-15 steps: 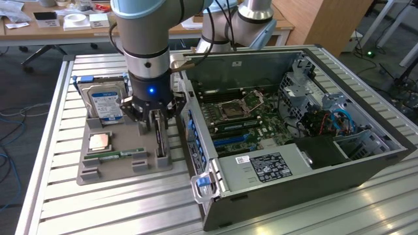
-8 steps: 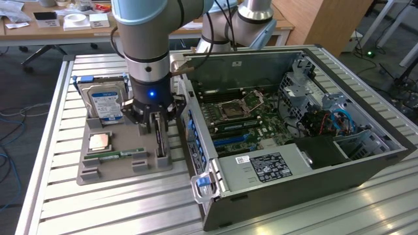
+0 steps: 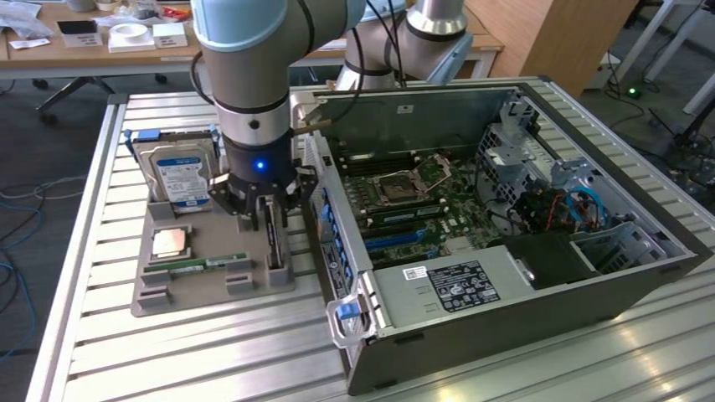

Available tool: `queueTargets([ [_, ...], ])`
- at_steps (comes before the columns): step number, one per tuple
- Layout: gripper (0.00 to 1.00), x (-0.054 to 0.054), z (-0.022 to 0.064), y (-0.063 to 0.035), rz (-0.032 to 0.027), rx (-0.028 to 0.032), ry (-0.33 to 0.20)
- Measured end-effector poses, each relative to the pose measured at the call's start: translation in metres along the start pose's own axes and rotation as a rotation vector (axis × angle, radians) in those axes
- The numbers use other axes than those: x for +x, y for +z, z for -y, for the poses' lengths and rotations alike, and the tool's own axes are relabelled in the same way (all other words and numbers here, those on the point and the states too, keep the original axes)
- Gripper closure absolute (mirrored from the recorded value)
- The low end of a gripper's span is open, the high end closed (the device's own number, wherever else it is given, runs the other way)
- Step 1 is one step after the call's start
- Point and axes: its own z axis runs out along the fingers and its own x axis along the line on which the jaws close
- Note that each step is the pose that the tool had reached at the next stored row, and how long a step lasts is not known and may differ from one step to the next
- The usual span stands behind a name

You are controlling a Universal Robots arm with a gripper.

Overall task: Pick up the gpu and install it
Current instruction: 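Pick up the gpu and move the gpu toward the slot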

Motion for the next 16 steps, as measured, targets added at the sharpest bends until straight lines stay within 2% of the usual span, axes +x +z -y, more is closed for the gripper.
queueTargets([
  [4,0.53,0.0003,-0.0036,0.0017,0.0002,-0.0003,0.0],
  [16,0.53,0.0004,-0.0035,0.0047,0.0001,-0.0001,0.0],
])
